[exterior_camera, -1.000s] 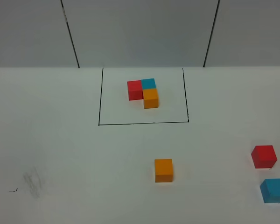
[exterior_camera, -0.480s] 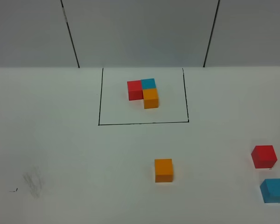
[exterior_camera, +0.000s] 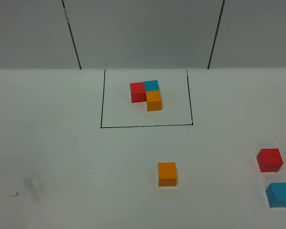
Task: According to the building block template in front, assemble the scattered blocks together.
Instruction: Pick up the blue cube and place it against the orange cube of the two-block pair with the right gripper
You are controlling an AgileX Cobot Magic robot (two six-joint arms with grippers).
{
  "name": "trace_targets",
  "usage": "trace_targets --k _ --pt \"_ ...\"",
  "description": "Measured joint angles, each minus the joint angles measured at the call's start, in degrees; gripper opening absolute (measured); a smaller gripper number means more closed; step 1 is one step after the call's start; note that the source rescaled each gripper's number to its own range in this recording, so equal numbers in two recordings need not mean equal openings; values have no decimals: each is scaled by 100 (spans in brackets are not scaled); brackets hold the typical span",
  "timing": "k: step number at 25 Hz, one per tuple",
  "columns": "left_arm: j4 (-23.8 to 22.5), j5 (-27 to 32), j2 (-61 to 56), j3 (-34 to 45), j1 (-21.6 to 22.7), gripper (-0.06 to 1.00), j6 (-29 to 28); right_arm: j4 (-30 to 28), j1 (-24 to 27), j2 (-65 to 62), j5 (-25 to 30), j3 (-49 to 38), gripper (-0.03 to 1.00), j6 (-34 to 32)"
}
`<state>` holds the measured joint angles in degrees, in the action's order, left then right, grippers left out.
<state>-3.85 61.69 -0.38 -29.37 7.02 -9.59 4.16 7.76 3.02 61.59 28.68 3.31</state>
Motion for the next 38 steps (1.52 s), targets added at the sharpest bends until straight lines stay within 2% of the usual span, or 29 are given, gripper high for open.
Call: trace_targets --k 19,26,38 --pt "0 0 0 0 0 84 0 5 0 0 -6 0 87 0" --pt "0 0 0 0 0 84 -5 289 0 0 -24 0 87 4" --pt "0 0 0 0 0 84 -6 301 0 0 -38 0 87 -2"
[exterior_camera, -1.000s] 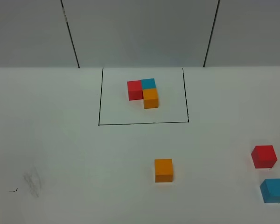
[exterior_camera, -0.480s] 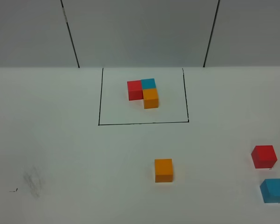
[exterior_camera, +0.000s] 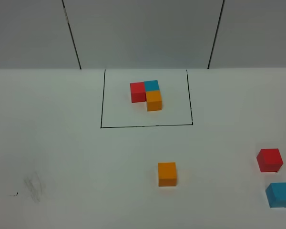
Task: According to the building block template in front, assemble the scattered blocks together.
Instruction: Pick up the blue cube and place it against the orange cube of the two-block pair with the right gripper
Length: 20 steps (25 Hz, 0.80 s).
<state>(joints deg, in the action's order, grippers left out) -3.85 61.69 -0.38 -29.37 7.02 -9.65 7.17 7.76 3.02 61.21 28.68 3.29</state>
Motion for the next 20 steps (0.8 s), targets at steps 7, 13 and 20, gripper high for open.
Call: trace_targets --k 7,13,20 --pt "0 0 0 0 0 84 0 0 0 21 -7 0 87 -5" --pt "0 0 0 0 0 84 0 0 0 498 -7 0 87 -10" --pt "0 0 0 0 0 84 0 0 0 1004 -8 0 87 -10"
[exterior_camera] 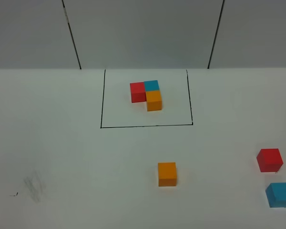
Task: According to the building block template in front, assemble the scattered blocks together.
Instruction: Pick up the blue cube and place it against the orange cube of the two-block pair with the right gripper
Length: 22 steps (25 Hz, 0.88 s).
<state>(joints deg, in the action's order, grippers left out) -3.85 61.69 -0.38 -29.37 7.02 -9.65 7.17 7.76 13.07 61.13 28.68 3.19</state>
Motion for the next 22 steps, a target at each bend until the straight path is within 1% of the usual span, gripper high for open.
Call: trace_targets --k 4,7,12,22 --pt "0 0 0 0 0 84 0 6 0 144 43 17 87 58" --pt "0 0 0 0 0 84 0 51 0 292 224 108 87 235" --pt "0 0 0 0 0 84 0 71 0 632 802 334 87 533" --pt "0 0 0 0 0 84 0 136 0 715 880 484 87 665"
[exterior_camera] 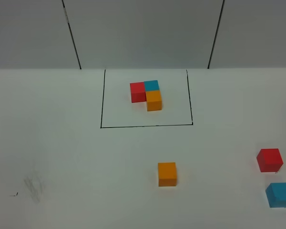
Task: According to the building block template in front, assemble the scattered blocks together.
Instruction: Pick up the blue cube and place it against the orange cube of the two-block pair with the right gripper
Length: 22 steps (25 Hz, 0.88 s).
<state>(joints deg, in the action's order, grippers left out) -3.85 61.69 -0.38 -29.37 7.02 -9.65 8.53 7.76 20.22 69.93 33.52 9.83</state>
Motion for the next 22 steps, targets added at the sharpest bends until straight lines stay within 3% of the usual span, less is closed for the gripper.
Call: trace_targets --k 10,22 --pt "0 0 0 0 0 84 0 -34 0 76 7 0 87 -64" --pt "0 0 0 0 0 84 0 -376 0 1157 -198 22 87 -485"
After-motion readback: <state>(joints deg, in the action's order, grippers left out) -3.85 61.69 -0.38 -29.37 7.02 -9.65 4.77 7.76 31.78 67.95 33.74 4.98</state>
